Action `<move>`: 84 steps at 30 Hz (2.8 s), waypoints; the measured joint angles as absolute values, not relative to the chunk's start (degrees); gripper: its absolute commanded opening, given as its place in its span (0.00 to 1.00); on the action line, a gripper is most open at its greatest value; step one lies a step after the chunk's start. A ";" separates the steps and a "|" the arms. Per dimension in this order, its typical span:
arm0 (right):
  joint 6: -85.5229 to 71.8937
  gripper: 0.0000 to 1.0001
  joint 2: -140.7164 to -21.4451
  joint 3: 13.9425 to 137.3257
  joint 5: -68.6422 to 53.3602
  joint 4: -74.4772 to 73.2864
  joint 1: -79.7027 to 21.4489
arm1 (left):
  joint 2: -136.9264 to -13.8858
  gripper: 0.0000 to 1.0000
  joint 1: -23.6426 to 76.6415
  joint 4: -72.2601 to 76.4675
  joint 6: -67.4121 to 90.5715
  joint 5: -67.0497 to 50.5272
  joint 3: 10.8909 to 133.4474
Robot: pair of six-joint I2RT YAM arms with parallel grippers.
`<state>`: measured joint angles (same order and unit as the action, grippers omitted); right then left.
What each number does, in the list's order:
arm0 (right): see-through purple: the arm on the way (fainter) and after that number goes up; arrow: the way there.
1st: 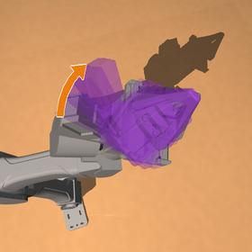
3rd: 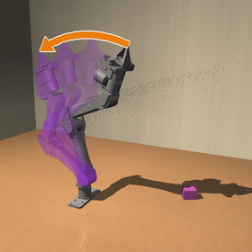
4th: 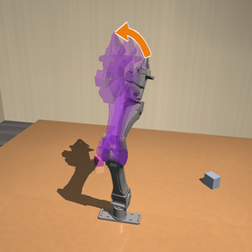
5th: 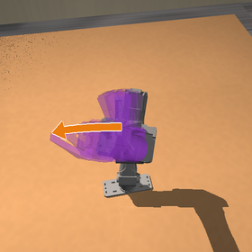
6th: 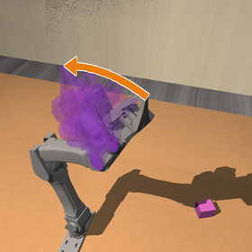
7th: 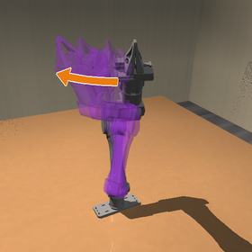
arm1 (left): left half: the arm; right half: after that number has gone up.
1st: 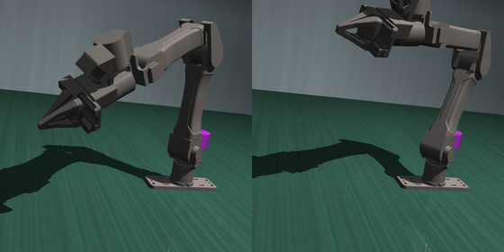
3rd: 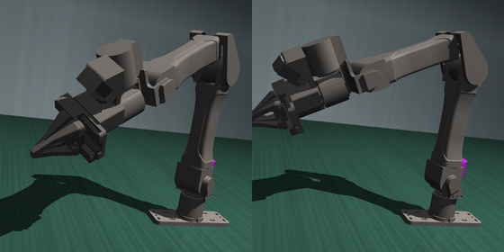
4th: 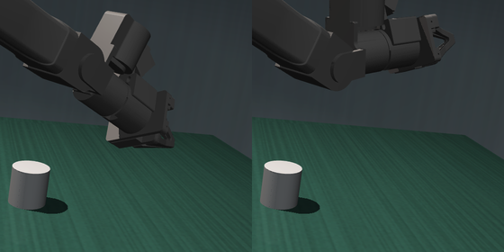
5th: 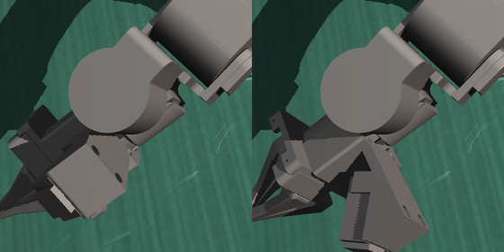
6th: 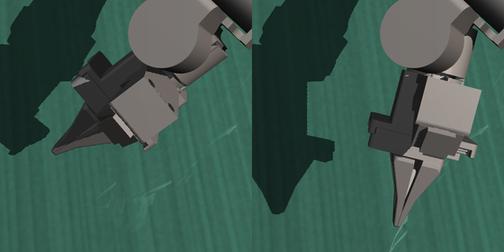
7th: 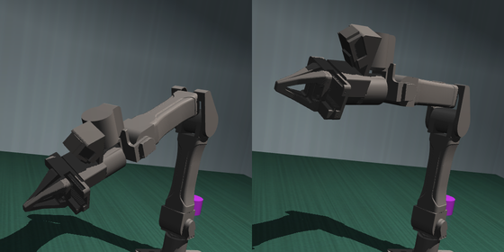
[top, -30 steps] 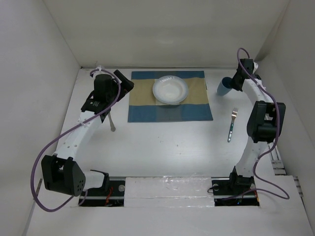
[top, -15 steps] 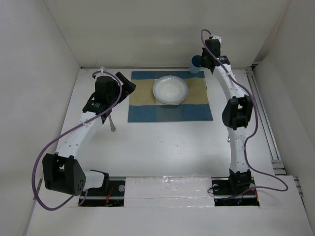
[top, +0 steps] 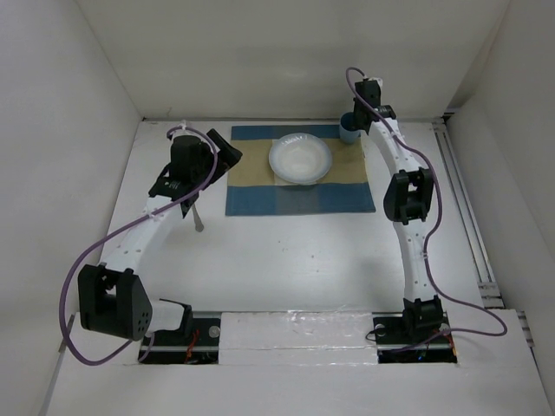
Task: Set the dinner table for one person
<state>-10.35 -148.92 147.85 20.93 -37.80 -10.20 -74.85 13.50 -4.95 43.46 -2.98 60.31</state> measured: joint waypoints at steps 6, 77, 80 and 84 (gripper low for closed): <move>-9.93 0.08 -148.92 147.74 20.71 -37.32 -10.11 | -75.33 1.00 13.50 -4.64 43.46 -3.01 59.70; -25.39 1.00 -89.84 87.57 -8.23 -11.88 -7.64 | -104.07 0.98 -1.17 -35.18 39.55 5.74 74.13; -25.78 1.00 -89.82 86.61 -9.58 -11.49 -7.99 | -105.16 0.85 -1.19 -35.40 38.72 5.52 74.13; -27.35 1.00 -89.56 83.79 -12.03 -9.63 -7.97 | -109.25 0.74 -1.21 -35.81 37.36 5.52 74.19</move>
